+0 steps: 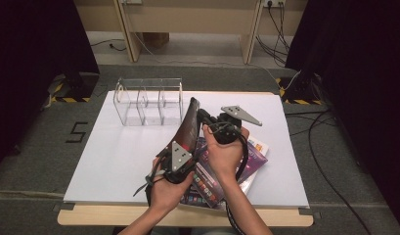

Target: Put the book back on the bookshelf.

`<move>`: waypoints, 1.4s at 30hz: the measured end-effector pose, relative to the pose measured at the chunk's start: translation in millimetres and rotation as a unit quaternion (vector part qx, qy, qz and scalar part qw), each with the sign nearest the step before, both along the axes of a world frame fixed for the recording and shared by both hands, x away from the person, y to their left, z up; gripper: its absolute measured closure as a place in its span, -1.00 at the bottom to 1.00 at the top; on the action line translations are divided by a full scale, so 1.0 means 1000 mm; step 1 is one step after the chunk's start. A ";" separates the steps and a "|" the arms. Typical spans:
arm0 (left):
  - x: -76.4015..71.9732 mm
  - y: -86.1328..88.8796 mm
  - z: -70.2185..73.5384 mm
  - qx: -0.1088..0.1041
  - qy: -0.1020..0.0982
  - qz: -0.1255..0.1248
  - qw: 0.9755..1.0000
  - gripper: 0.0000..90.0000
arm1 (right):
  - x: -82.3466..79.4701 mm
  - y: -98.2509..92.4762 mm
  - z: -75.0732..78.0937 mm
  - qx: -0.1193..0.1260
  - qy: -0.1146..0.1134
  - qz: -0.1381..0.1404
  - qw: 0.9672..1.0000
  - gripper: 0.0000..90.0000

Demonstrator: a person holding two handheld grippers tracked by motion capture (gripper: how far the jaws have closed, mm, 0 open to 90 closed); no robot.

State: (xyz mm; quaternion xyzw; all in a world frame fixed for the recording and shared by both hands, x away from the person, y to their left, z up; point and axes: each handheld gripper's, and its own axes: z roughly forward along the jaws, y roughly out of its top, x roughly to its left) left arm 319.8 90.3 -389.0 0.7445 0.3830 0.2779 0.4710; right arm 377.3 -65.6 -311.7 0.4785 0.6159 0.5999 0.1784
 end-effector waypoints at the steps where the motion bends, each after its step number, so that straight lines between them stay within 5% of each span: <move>1: -0.001 0.004 0.001 -0.006 -0.002 0.004 1.000 0.82 | 0.000 0.001 0.002 -0.007 -0.005 0.002 1.000 0.90; 9: 0.003 0.029 0.008 -0.042 -0.008 0.022 0.999 0.93 | 0.003 -0.001 0.009 -0.036 -0.021 0.024 0.999 0.32; 16: 0.005 0.042 0.014 -0.057 -0.015 0.024 0.998 0.94 | -0.003 -0.021 0.011 -0.043 -0.053 0.018 0.998 0.11; 22: 0.005 0.059 0.021 -0.070 -0.025 0.024 0.997 0.94 | -0.001 -0.039 0.000 -0.060 -0.037 0.017 0.997 0.10; 29: 0.005 0.083 0.033 -0.086 -0.047 0.026 0.995 0.94 | -0.002 -0.072 -0.035 -0.068 -0.005 -0.008 0.998 0.11; 42: 0.008 0.117 0.051 -0.104 -0.079 0.041 0.991 0.94 | -0.008 -0.107 -0.074 -0.079 0.028 -0.043 0.996 0.13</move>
